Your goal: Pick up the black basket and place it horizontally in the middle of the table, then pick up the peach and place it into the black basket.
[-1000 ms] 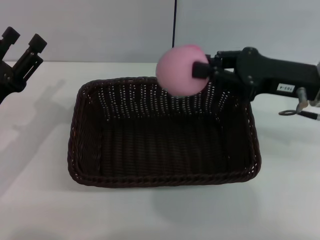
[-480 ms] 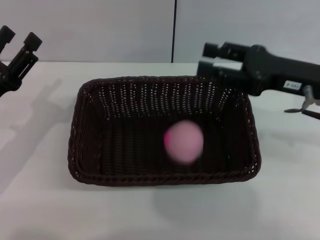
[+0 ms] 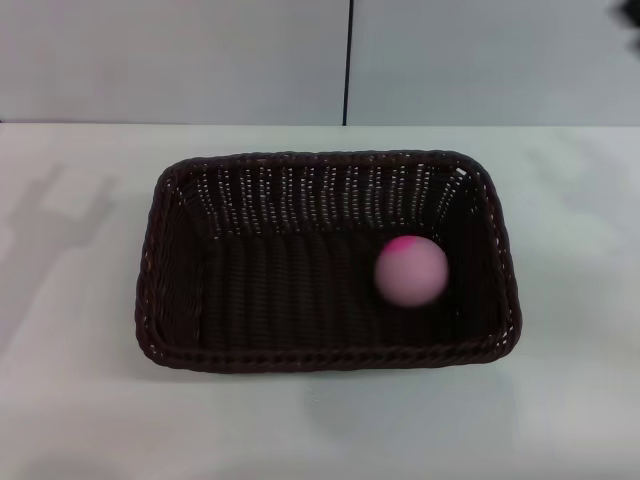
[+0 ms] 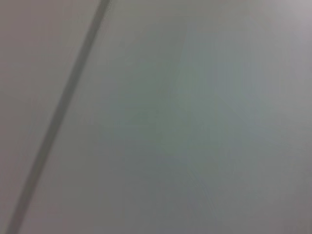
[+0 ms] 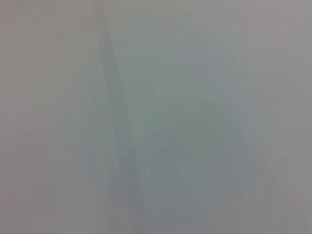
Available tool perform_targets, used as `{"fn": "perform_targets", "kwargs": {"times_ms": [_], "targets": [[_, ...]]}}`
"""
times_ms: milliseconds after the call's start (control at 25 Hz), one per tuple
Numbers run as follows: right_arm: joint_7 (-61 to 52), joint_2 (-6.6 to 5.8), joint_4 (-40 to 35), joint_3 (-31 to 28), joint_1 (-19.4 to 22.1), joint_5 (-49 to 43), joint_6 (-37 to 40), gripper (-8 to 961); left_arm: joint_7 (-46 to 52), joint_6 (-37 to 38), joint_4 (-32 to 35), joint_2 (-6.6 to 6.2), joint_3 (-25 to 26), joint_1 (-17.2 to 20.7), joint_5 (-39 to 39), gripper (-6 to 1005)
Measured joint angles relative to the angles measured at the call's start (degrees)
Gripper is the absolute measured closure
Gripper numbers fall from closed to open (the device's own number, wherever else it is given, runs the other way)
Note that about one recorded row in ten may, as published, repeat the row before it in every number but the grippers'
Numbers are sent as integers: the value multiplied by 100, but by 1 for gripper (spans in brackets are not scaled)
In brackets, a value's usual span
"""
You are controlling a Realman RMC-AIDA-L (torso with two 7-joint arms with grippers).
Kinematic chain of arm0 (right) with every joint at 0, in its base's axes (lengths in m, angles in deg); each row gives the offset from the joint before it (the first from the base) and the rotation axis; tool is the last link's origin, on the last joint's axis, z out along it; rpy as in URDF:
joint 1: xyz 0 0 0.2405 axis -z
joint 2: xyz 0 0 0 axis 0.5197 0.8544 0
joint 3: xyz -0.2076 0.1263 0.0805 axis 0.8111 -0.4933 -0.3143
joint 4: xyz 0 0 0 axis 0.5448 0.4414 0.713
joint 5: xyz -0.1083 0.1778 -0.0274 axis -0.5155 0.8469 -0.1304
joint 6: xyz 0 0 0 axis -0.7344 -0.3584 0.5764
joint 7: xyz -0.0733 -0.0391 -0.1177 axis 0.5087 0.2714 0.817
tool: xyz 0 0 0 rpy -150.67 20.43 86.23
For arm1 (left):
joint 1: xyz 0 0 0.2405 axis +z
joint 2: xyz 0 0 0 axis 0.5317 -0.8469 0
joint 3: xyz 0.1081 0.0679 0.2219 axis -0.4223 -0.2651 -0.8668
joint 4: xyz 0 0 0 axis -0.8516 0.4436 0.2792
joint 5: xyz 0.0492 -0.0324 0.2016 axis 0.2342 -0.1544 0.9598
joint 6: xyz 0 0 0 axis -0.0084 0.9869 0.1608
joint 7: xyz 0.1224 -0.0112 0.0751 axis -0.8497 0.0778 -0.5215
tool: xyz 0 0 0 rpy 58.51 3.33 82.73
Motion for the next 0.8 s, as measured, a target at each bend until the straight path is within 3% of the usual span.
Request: {"fn": "perform_targets", "kwargs": {"times_ms": [400,800], "targets": [[1823,10,1353,-1711,605,1538,-237,313,-186,407,-399,12,1613,228,-1,199],[1843,10,1427,-1962,661,1591,-400,313,-218,487,-475,12,1829,339,1,199]]}}
